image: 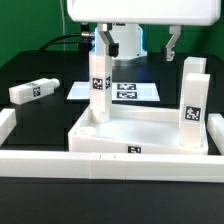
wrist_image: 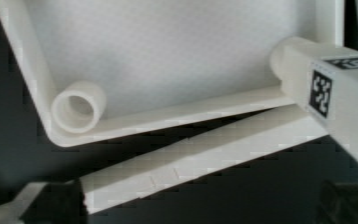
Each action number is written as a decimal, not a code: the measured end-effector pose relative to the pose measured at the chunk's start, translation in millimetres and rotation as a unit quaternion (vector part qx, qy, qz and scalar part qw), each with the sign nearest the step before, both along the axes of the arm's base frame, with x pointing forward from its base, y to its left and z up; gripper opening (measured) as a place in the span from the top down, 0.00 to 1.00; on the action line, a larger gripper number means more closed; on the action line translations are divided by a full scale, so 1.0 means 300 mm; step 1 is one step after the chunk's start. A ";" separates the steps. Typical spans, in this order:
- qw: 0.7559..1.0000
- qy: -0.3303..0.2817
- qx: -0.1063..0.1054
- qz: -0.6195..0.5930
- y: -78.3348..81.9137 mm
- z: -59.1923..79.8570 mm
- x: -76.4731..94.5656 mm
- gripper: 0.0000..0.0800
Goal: Assemble desk
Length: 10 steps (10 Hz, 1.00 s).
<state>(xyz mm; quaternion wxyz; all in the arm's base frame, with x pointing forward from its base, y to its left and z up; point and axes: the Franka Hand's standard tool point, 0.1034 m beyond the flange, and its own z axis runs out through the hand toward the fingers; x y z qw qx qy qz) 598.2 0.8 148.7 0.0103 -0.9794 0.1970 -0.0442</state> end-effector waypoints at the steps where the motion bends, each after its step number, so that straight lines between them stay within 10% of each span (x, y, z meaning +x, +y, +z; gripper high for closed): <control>1: 1.000 0.000 0.000 -0.001 -0.002 -0.001 0.000 0.19; 3: 1.000 0.001 -0.001 0.008 -0.010 -0.002 -0.004 0.19; 7: 0.999 0.001 -0.011 0.043 -0.313 0.004 -0.120 0.19; 10: 0.999 0.003 -0.010 0.045 -0.297 -0.003 -0.120 0.19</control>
Offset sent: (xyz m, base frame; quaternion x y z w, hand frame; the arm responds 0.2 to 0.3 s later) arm -0.0525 -0.0780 -0.0014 -0.0376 -0.0223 -0.1060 0.9934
